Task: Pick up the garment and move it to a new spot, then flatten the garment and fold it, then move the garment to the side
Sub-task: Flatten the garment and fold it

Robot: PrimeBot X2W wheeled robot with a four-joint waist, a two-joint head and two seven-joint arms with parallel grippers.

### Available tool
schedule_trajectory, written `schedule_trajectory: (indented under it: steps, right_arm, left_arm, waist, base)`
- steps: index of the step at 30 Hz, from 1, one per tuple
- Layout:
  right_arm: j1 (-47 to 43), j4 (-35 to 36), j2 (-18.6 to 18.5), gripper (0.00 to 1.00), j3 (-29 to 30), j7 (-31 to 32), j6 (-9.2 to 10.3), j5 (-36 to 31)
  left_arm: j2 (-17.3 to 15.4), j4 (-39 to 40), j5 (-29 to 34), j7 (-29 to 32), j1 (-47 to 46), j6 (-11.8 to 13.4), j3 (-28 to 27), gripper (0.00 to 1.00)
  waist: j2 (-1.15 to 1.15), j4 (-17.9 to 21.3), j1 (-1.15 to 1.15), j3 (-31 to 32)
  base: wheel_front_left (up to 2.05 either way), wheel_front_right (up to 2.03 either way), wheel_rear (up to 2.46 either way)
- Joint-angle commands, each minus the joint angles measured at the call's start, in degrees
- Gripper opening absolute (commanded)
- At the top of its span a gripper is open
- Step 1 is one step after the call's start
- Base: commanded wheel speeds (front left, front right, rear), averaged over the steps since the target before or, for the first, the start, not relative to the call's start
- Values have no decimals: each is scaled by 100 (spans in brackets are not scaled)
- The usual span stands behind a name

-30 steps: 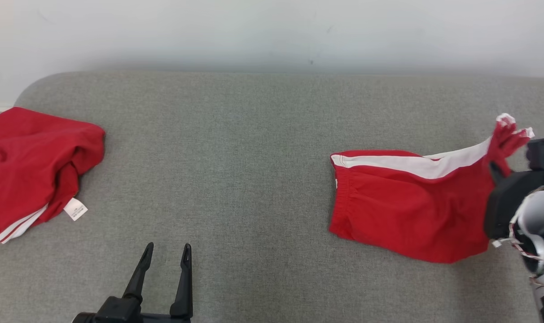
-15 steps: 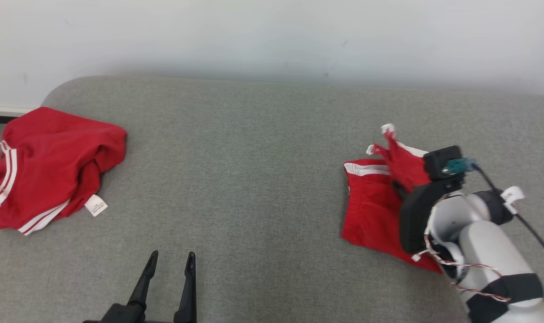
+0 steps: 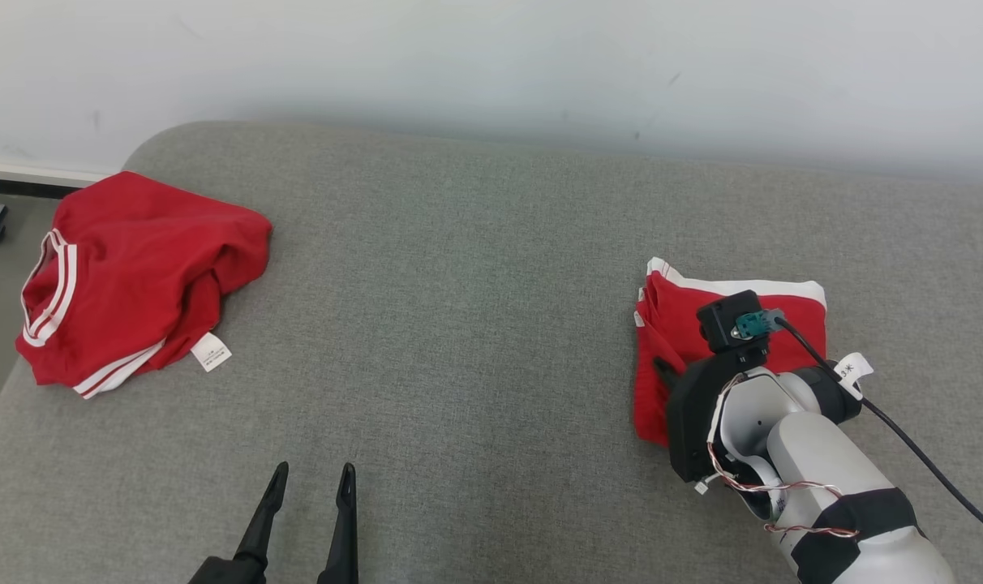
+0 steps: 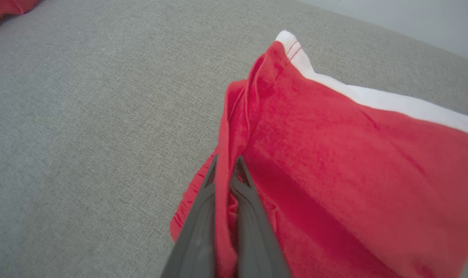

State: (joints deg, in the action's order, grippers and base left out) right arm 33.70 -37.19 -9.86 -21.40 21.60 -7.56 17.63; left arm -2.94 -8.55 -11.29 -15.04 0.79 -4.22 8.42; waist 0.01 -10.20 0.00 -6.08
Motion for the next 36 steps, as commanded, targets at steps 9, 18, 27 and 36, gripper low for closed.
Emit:
schedule_trajectory:
  steps: [9,18,27,36]
  right_arm:
    - [60,239,-66,100,-181,-490,12,931]
    - [-201,369,-516,100,351,-1084,12,1015]
    - [-622,-109,-772,44,1081,-1691,12,312]
    - [-630,-356,-320,0,877,-1862,12,-86]
  left_arm:
    - [9,41,-66,-20,155,42,-76,100]
    - [9,49,-62,-20,219,19,-76,100]
    - [8,105,-81,-20,221,31,-8,100]
    - [8,81,-32,-20,92,-16,-75,100]
  waist:
    - [-1,123,0,120]
    - [-1,205,0,253]
    - [-1,115,0,181]
    - [-1,0,0,43]
  base:
    - [0,0,0]
    - [0,0,0]
    - [0,0,0]
    - [0,0,0]
